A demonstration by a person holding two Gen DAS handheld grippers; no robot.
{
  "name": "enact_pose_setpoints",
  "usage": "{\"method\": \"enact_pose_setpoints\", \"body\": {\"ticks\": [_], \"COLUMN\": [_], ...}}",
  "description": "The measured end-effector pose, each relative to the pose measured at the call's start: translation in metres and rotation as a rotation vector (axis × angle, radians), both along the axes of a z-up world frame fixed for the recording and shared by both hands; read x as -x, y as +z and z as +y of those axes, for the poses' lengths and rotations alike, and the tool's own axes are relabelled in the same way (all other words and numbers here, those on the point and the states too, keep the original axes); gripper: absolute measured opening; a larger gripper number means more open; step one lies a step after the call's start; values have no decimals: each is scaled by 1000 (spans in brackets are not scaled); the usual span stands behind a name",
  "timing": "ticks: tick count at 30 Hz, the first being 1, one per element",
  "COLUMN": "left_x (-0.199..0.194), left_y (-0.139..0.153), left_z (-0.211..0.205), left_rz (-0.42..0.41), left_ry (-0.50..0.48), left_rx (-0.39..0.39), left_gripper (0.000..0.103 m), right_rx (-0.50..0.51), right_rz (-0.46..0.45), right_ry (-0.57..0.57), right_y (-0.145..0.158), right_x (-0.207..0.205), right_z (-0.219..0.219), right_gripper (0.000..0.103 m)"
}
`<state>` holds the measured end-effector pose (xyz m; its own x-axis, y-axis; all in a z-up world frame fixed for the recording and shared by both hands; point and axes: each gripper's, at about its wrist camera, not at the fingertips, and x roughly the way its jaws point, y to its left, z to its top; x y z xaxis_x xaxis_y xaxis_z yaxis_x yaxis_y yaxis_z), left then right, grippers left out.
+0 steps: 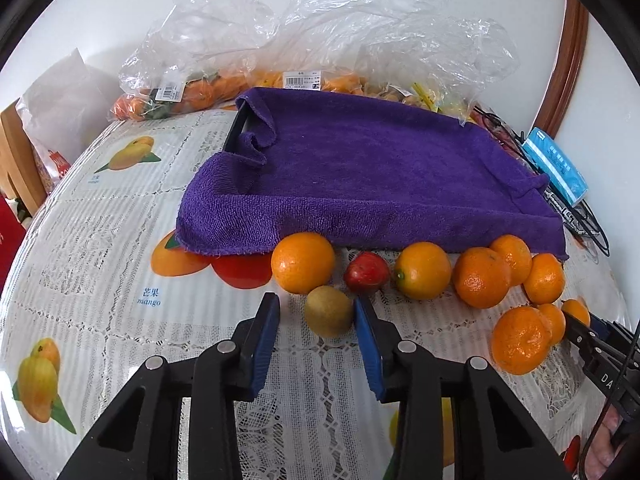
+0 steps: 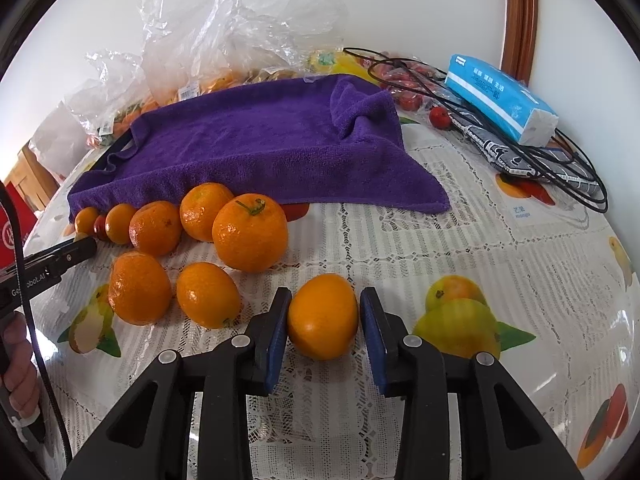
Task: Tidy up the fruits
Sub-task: 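Close the left tool on the kiwi while the right tool closes on the orange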
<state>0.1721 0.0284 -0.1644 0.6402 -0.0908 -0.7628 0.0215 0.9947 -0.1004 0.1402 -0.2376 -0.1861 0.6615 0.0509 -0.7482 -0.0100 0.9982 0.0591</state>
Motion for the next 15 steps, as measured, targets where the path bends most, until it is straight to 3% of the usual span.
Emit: {"method": "enact_pose_setpoints", "body": {"ticks": [9,12,15], "left_x": [0,2,3], "left_y": [-1,-1,0], "left_z": [-3,1,6], "left_rz": [-1,-3,-3], "left_ry": [2,5,3], "left_rx": [-13,10,43], "left_gripper": [36,24,24], "right_rx": [-39,-17,-29], "right_rz": [-6,-5,-7], "right_ry": [0,-5,-8], "right_y": [-1,-1,-1], "right_x": [1,2,2], "right_z": [-4,-1,-3], "right_gripper": [37,35,32]}}
